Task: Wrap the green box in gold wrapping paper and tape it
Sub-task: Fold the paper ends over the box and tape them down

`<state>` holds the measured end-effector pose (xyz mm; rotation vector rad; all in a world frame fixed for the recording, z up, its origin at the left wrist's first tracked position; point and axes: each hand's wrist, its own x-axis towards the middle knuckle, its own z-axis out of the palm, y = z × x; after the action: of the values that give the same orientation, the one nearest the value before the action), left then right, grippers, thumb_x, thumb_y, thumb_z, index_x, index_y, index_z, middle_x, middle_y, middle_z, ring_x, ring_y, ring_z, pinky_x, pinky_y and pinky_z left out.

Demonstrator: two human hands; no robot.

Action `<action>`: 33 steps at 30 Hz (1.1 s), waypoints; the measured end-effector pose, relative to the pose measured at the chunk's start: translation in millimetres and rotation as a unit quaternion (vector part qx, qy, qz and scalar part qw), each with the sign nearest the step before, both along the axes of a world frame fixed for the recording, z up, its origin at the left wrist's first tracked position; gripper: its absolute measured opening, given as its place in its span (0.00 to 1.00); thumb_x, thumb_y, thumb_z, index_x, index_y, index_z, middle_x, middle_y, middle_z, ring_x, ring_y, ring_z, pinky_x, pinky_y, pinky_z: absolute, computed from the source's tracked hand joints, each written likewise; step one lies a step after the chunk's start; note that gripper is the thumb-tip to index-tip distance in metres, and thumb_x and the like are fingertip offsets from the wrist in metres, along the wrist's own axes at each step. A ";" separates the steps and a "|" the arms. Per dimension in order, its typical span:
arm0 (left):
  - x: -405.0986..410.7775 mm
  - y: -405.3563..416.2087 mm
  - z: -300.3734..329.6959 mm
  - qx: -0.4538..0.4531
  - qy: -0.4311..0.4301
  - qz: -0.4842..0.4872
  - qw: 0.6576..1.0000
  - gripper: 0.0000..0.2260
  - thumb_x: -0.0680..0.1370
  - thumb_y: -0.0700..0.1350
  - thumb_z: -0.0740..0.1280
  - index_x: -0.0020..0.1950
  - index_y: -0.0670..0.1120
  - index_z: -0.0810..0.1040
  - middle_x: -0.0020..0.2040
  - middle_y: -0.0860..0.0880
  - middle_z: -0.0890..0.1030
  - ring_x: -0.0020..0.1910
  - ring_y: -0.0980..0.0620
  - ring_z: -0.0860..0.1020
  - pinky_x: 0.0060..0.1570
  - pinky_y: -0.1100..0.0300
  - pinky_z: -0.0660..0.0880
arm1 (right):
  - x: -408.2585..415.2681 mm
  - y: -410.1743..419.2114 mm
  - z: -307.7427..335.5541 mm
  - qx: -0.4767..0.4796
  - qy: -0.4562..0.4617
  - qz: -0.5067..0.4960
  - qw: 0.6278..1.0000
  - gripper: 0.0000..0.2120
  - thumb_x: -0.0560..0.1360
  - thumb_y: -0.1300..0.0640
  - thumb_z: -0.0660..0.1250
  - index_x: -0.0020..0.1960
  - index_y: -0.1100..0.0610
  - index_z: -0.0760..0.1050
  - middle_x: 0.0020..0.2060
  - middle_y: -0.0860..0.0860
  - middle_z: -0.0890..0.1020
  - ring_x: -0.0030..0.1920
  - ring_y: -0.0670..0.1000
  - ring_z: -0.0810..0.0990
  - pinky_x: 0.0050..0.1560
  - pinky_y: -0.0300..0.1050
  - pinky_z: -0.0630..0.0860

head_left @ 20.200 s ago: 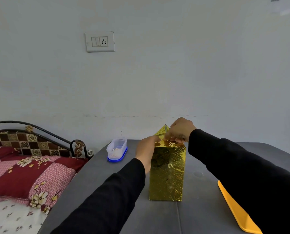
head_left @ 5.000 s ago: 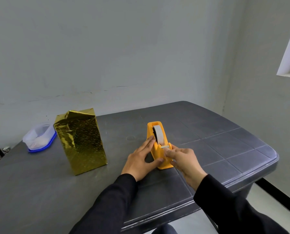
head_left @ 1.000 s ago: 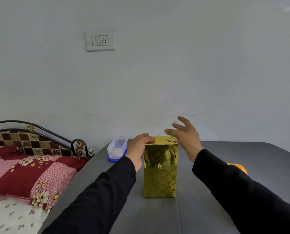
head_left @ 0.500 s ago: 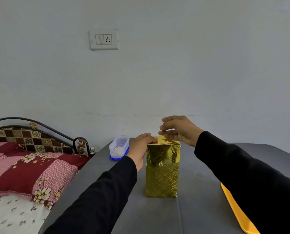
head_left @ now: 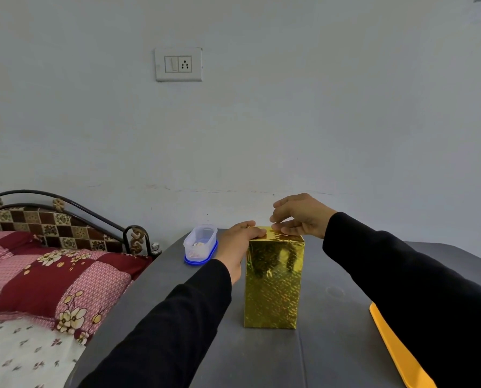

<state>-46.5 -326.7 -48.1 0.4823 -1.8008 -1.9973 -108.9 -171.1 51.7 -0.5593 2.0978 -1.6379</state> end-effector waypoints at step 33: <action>3.4 17.5 10.2 -0.019 -0.024 0.055 0.998 0.09 0.84 0.45 0.64 0.62 0.47 0.79 0.59 0.46 0.81 0.61 0.46 0.78 0.67 0.49 0.74 | 8.9 -20.2 1.0 0.148 0.146 -0.062 0.976 0.11 0.67 0.67 0.78 0.42 0.56 0.78 0.38 0.56 0.87 0.40 0.51 0.89 0.47 0.49 0.86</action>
<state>-43.1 -309.2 -37.9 0.6078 -1.7966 -1.8890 -100.0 -191.3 52.7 -0.6089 2.5798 -1.3299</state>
